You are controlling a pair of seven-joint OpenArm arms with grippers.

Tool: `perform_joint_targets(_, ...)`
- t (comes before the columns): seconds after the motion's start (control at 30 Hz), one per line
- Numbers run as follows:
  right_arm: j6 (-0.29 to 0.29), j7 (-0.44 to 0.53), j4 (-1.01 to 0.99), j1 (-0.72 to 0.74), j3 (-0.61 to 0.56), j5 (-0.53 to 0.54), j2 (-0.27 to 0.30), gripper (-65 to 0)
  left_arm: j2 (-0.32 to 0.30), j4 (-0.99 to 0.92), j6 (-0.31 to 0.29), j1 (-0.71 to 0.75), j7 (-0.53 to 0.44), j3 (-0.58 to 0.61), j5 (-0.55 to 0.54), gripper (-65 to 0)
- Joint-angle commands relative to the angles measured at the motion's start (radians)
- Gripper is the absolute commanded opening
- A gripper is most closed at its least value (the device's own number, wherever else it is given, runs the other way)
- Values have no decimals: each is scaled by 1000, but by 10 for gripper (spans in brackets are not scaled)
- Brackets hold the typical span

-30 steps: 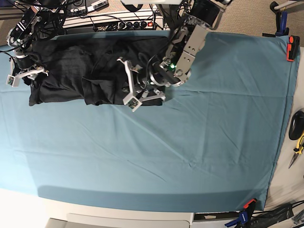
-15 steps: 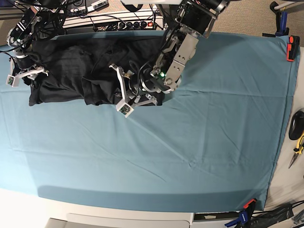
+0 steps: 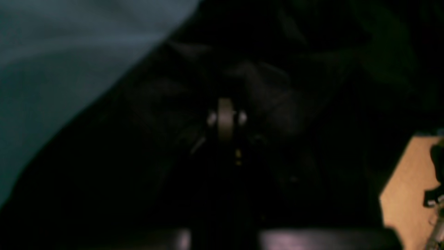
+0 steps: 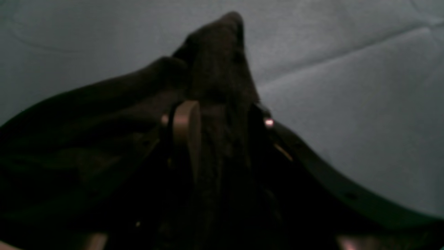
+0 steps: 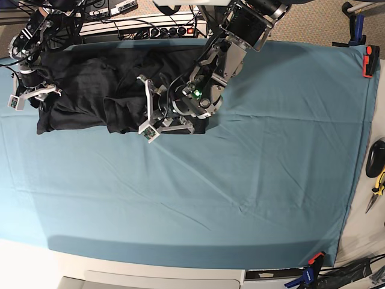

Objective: Fold the T-shirt properly
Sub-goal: 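Press and smooth the folded hem end with the left gripper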

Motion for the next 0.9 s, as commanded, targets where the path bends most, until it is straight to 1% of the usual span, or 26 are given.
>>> perform_joint_targets(0.0,3,27,14,8,6,13,19,-416,25,15,-3,-10,2,3,-10,-650)
perform_joint_targets(0.1,3,26,14,8,6,13,19,-416,25,15,-3,-5,63,3,-11,-650)
perform_joint_targets(0.17,3,26,14,8,6,13,19,-416,25,15,-3,-5,84,3,-19,-650)
perform_joint_targets(0.27,3,27,14,8,6,13,19,-416,25,15,-14,-5,89,3,-94,-650)
perform_joint_targets(0.33,3,27,14,8,6,13,19,-416,25,15,-55,-5,89,3,-166,-650)
perform_joint_targets(0.43,3,27,14,8,6,13,19,-416,25,15,-155,-8,88,3,-278,-650)
perform_joint_targets(0.53,3,27,14,8,6,13,19,-416,25,15,-220,-11,89,3,-391,-650)
perform_joint_targets(0.6,3,27,14,8,6,13,19,-416,25,15,-259,-11,89,3,-435,-650)
perform_joint_targets(0.73,3,27,14,8,6,13,19,-416,25,15,-286,-11,86,3,-439,-650)
perform_joint_targets(0.87,3,26,14,8,6,13,19,-416,25,15,-294,-11,104,3,-367,-650)
